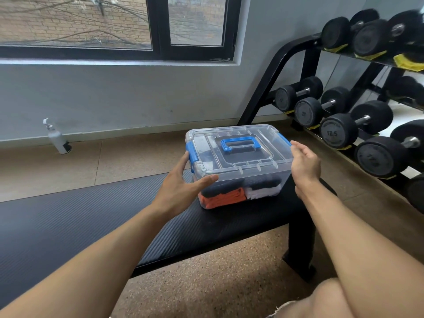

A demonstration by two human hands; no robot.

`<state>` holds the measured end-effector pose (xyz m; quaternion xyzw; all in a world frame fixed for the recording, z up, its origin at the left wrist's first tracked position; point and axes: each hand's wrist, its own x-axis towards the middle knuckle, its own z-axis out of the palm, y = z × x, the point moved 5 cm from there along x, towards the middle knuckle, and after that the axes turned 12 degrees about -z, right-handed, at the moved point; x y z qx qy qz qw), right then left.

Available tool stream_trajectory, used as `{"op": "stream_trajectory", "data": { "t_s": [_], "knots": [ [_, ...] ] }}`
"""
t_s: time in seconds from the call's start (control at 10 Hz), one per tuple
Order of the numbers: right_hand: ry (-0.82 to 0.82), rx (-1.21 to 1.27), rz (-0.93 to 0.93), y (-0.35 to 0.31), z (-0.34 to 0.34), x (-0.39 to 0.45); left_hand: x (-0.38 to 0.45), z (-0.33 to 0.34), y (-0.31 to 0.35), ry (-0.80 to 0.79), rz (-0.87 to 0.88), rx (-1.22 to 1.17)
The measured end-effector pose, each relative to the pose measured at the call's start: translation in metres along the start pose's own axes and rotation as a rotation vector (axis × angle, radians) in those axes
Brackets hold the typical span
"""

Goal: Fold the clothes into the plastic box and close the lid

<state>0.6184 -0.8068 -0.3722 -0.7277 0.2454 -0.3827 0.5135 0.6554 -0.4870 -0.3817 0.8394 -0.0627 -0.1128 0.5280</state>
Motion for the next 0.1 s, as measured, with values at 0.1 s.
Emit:
{"op": "stream_trajectory", "data": {
  "t_s": [0.1],
  "knots": [
    [0.075, -0.077, -0.131, -0.0175, -0.0043, -0.0032, -0.0037, -0.013, 0.0055, 0.091, 0.04, -0.07]
  ]
}}
